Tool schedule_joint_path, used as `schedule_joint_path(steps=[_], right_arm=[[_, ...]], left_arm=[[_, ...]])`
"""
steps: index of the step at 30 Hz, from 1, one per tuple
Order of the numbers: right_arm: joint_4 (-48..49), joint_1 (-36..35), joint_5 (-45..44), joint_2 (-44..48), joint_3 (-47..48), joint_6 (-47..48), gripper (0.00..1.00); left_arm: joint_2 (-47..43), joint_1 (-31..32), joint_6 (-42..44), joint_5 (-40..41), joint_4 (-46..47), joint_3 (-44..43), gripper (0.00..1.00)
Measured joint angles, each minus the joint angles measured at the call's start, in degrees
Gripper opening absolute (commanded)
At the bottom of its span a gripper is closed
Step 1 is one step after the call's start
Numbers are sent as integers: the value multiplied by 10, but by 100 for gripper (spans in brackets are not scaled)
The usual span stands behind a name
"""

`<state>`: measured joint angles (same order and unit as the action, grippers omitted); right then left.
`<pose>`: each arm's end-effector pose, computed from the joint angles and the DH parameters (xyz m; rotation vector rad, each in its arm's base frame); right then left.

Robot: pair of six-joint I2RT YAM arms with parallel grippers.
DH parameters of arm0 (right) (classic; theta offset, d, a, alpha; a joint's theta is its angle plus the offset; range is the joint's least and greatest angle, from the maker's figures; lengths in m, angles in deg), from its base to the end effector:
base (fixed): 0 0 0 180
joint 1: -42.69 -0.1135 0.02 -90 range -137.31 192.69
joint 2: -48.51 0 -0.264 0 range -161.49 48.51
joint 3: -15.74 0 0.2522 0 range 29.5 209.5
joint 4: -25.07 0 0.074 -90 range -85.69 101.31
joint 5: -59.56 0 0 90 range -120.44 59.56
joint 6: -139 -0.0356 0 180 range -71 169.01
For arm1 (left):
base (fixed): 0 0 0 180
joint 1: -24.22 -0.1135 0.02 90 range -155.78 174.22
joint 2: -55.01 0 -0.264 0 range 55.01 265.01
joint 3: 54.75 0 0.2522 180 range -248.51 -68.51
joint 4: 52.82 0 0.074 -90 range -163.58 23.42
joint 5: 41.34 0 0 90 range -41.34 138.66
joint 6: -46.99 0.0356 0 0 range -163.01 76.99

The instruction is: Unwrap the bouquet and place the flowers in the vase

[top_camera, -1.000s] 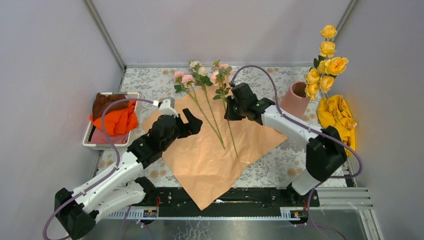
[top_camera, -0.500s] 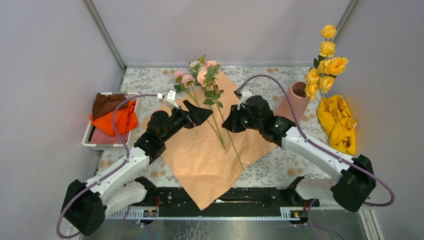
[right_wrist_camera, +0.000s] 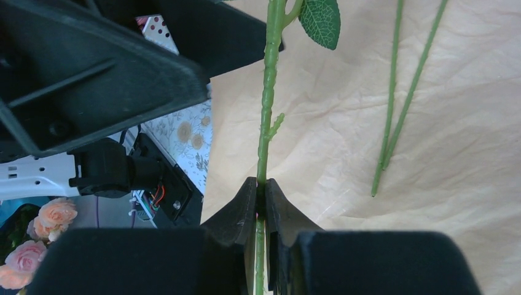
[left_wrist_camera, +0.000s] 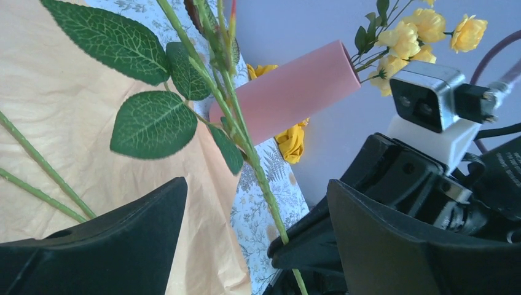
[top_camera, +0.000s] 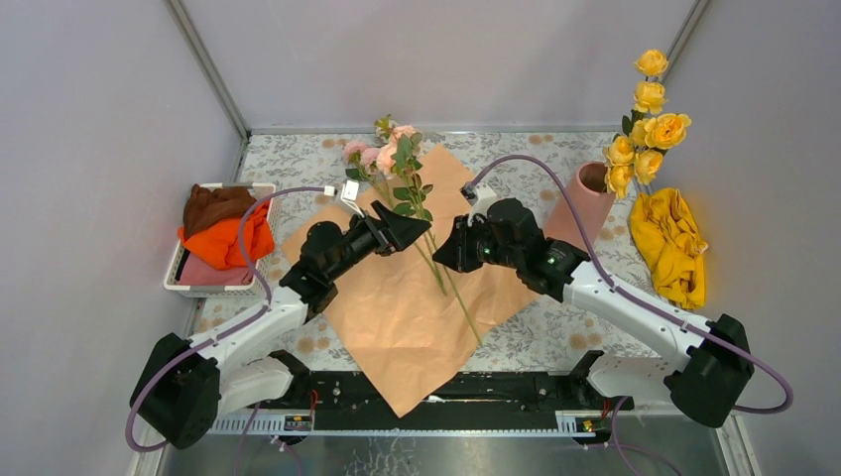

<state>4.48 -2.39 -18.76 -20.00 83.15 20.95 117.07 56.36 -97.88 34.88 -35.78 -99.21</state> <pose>0.1902 0.2009 0.3141 -0.4516 2.0397 1.0135 0.2032 -0.1377 0.2694 -0.1392 1.7527 -1.3431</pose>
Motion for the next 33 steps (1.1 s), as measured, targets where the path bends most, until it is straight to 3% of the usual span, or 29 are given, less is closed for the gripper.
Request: schedule_joint_path(steps=[5,12,21,24,26,28,31,33], right_arm=[[3,-19,0,0,-1,-3,0],[4,-36,-2,0,-5,-5,0],[6,-45,-12,4,-32,-13,0],[-1,-47,-17,4,-35,-12,0],[-1,-48,-18,4,-35,-12,0],[-2,-49,-20,4,-35,-12,9],[-9,-52,-28,5,-34,-10,33],[-24,-53,-42,8,-30,-3,44]], left_arm=[[26,0,-1,-7,12,0,82],[49,0,-5,-14,23,-1,60],[61,0,-4,-26,22,-2,11],[61,1,-8,-30,29,-4,0],[61,1,-8,-34,31,-4,0],[61,1,-8,-36,30,-4,0],[61,1,-5,-41,30,-4,0],[60,1,9,-44,25,-4,0]])
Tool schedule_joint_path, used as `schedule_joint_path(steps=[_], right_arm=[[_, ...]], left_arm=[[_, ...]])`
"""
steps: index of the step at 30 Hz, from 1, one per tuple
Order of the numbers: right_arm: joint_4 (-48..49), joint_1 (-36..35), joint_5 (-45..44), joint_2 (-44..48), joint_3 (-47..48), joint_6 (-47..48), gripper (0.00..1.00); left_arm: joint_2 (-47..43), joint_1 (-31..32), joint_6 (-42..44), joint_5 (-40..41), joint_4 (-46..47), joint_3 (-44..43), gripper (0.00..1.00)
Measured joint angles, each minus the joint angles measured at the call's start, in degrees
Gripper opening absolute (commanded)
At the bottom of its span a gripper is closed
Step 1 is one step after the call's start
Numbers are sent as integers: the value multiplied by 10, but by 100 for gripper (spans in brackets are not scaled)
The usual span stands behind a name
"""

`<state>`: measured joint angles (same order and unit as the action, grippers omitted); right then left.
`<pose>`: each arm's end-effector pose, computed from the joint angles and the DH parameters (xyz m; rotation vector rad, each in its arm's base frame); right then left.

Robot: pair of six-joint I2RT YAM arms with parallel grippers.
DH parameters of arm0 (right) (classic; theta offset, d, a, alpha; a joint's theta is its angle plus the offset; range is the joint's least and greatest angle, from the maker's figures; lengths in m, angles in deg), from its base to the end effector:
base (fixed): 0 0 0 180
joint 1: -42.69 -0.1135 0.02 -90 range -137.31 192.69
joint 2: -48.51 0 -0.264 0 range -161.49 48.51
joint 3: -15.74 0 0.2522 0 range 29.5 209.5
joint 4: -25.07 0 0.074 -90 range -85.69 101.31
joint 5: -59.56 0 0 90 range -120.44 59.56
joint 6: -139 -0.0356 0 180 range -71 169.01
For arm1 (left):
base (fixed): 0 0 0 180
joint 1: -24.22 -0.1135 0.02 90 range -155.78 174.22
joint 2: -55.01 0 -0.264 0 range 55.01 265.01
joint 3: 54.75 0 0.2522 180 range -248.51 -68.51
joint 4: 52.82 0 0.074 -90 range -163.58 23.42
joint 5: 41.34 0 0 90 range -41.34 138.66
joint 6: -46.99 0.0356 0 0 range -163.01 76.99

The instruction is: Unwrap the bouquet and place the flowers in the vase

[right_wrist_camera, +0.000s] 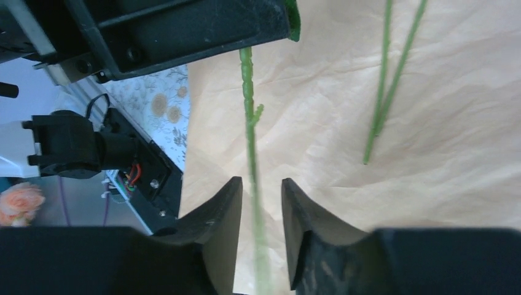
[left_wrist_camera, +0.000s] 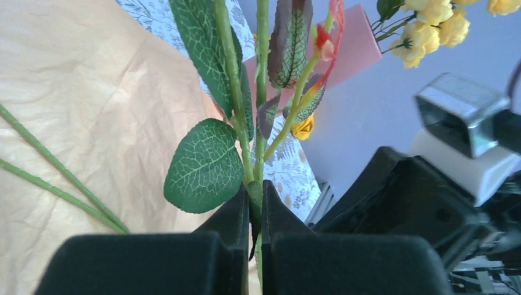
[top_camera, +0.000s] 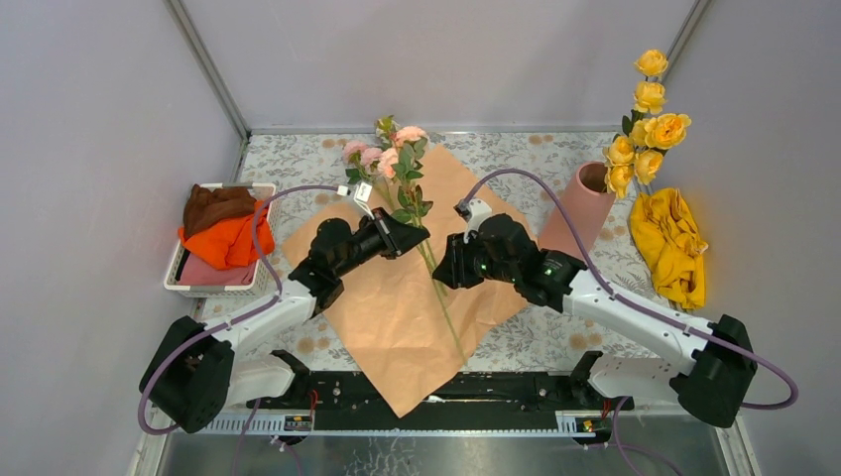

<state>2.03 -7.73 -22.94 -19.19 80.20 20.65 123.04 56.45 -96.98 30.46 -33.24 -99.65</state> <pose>0.1682 0.2108 0.2951 -0.5027 2.1154 0.9668 0.2147 -0.1485 0.2526 -0.0736 1.8264 -1.3722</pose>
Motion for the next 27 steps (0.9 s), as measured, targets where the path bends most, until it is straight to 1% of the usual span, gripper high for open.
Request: schedule_joint_path(steps=[3,5,12,15,19,23,27], right_arm=[[-35,0,-32,16,25,17,52],[-52,0,-52,26,52,30,54],[-76,0,-112,41,168,72,56],[-84,0,-126,20,220,87,56],[-86,0,-135,-33,276,103,56],[-97,0,-141,-78,296,108,56],[-113,0,-142,-102,296,108,55]], left_arm=[[-1,0,22,-9,-10,0,0],[-3,-1,37,-16,-13,0,0],[-19,12,85,-39,-39,0,0],[-22,30,103,-40,-57,-4,0],[-28,52,125,-40,-81,-16,0],[-46,62,140,-39,-97,-19,0],[-58,64,148,-37,-111,-19,0]])
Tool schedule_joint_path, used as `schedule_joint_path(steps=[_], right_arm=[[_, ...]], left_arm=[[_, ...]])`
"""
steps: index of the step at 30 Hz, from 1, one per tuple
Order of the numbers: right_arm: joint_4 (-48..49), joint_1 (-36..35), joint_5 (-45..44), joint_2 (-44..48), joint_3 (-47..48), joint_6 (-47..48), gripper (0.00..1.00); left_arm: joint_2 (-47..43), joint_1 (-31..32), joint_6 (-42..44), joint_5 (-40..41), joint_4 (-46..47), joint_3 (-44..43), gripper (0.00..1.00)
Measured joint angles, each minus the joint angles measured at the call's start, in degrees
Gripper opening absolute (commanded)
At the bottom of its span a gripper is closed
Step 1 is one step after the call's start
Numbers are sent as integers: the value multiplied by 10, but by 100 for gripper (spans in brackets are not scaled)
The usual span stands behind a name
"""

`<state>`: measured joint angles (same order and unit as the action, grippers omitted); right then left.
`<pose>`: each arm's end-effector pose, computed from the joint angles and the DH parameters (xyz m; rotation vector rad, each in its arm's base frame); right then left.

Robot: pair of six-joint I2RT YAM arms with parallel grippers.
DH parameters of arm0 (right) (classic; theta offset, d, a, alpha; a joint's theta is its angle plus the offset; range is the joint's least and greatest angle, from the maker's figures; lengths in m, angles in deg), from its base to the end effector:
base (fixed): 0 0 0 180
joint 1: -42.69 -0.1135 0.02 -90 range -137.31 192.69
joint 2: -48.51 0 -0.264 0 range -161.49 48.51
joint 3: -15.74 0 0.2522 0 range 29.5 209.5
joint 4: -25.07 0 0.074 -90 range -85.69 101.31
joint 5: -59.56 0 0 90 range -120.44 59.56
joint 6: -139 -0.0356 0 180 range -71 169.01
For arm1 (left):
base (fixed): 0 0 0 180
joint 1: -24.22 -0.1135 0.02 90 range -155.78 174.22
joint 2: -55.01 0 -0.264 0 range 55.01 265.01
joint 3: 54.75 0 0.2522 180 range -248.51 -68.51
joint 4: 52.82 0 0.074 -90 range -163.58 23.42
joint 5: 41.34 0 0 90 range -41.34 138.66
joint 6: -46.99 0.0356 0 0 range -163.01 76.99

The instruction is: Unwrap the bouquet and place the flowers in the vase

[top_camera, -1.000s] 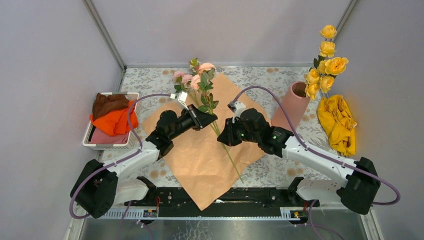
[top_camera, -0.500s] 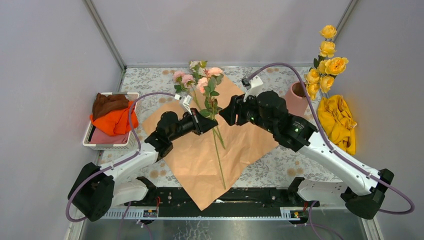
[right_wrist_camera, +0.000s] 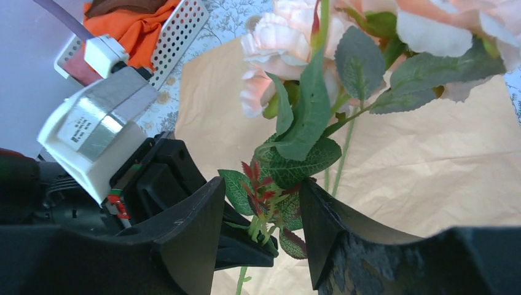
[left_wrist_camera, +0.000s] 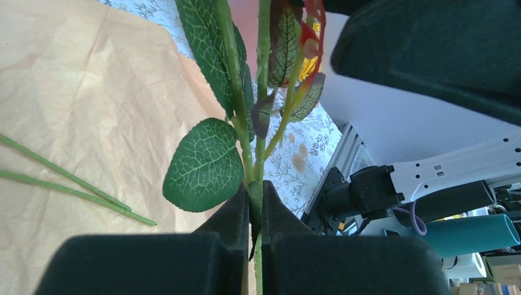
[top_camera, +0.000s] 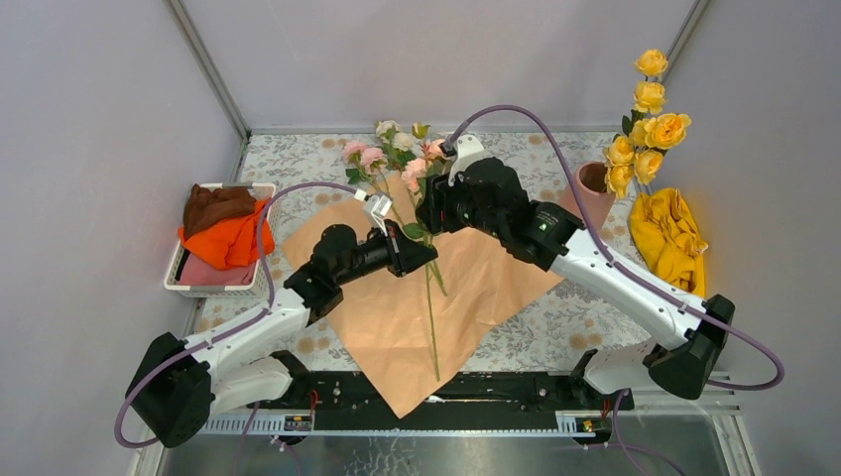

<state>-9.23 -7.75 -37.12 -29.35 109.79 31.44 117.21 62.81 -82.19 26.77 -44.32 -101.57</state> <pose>0.2010 0.2368 0.4079 -0.4713 1.8880 0.6942 0.1842 -0.1640 0.2673 0.3065 1.8448 -1.3034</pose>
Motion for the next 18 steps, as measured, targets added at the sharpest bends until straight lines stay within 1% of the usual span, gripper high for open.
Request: schedule_joint_path(steps=[4,9,14,18], right_arm=[[-3,0,-4,-9,0,2,54],[-3,0,-14,-27,10,9,50],[-7,0,-16,-62,41,16,32],[-10,0,-18,-85,62,16,29]], left_arm=[[-1,0,3,0,-3,0,0],[-4,10,4,0,-12,0,0],[-15,16,4,3,-16,0,0],[-29,24,4,8,-28,-1,0]])
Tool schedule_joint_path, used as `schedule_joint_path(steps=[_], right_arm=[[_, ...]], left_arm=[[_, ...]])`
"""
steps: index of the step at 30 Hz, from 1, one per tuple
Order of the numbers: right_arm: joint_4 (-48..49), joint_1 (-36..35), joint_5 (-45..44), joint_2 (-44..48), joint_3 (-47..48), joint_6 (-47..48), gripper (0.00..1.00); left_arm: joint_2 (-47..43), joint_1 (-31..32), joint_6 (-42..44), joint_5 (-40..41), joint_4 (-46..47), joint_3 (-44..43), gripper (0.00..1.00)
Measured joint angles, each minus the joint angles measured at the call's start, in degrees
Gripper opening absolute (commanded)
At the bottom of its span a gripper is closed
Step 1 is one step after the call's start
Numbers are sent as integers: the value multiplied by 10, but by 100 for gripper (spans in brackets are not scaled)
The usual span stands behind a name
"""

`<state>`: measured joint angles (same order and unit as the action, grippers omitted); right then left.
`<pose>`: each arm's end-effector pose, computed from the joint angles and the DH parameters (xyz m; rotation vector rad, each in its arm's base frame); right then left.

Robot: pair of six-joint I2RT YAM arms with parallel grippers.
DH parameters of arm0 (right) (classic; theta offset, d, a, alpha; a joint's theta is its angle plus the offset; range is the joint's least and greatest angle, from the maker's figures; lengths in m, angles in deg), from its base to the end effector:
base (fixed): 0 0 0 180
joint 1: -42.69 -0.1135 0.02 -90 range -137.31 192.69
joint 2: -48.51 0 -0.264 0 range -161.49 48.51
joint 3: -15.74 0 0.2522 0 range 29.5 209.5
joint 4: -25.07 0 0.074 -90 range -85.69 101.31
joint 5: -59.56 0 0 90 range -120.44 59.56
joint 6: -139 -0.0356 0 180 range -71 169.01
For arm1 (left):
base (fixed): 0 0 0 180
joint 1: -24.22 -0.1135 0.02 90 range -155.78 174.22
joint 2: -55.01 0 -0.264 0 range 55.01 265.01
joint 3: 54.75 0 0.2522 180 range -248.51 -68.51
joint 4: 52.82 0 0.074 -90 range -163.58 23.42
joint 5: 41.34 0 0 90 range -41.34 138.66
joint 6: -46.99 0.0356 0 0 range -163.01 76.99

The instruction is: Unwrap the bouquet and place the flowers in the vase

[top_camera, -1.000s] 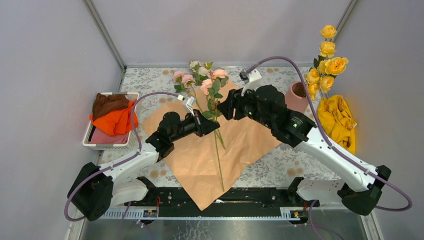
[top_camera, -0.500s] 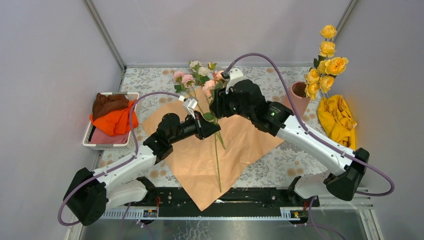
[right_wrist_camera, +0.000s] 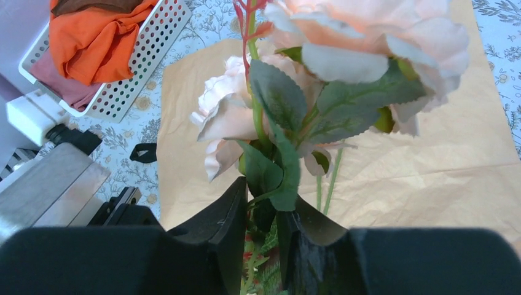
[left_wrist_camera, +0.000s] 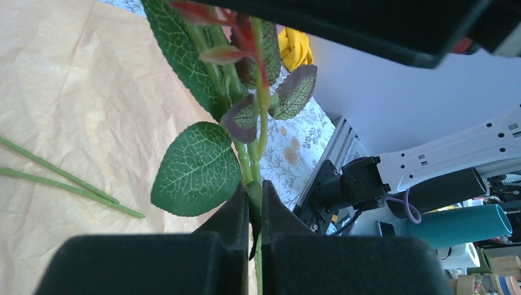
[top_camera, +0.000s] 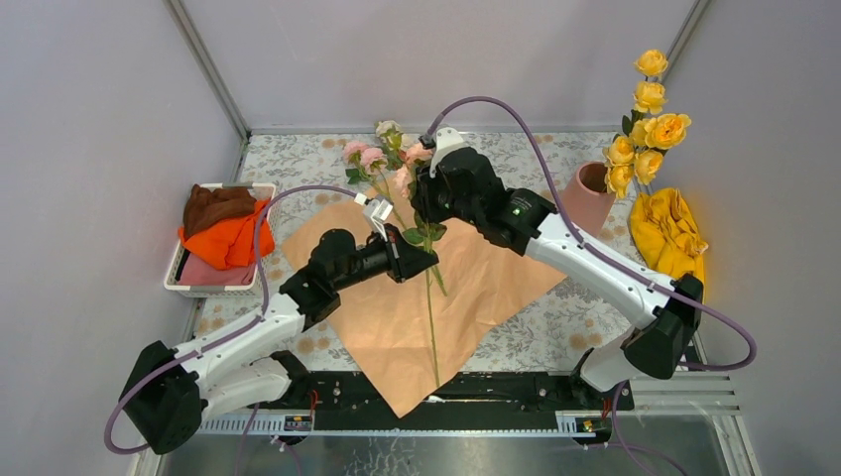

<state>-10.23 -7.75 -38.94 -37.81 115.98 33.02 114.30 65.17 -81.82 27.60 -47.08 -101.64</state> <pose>0.2267 0.2661 0.3978 -0.4928 1.9294 0.6197 0.1714 -0.1656 0.2739 0.3398 1.8398 -1.3166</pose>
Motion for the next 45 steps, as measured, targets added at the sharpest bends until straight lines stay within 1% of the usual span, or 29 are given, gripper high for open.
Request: schedule_joint_path(steps=[4,5,8,9,10,11,14,16,18,20,22,23,30,36,40,43,45], right_arm=[[0,0,0,-11,7,-2,23],[0,0,0,-11,8,-3,20],[0,-1,2,-11,11,-6,4],[0,-1,3,-12,14,-9,0],[0,-2,5,-12,16,-10,0],[0,-3,5,-12,18,-11,0],[-2,-5,5,-12,26,-11,0],[-6,-5,5,-12,33,-11,0],[-10,-5,3,-12,39,-7,0],[-13,-5,-5,-12,46,-1,0],[-19,-4,-14,-12,56,9,0],[-22,-4,-17,-10,60,13,0],[-39,-4,-58,27,96,55,0],[-26,-4,-114,87,133,110,0],[21,-4,-152,146,125,165,0],[75,-4,-181,195,107,221,0],[130,-4,-196,228,92,266,0]], left_arm=[[-16,6,1,9,-26,-8,0],[-19,7,2,10,-32,-9,0],[-30,9,3,16,-43,-9,0],[-33,9,4,19,-46,-9,2],[-35,10,4,21,-49,-9,4],[-37,10,4,23,-51,-9,7],[-43,10,5,28,-52,-9,20],[-47,11,7,31,-51,-9,31],[-52,12,10,30,-50,-10,46],[-56,16,14,28,-53,-13,57],[-60,18,16,32,-61,-21,64],[-62,18,18,36,-68,-25,65],[-85,18,21,91,-108,-42,68],[-86,18,21,111,-130,-42,68],[-86,18,21,116,-135,-42,68],[-86,18,21,116,-135,-42,68],[-83,18,21,116,-133,-42,68]])
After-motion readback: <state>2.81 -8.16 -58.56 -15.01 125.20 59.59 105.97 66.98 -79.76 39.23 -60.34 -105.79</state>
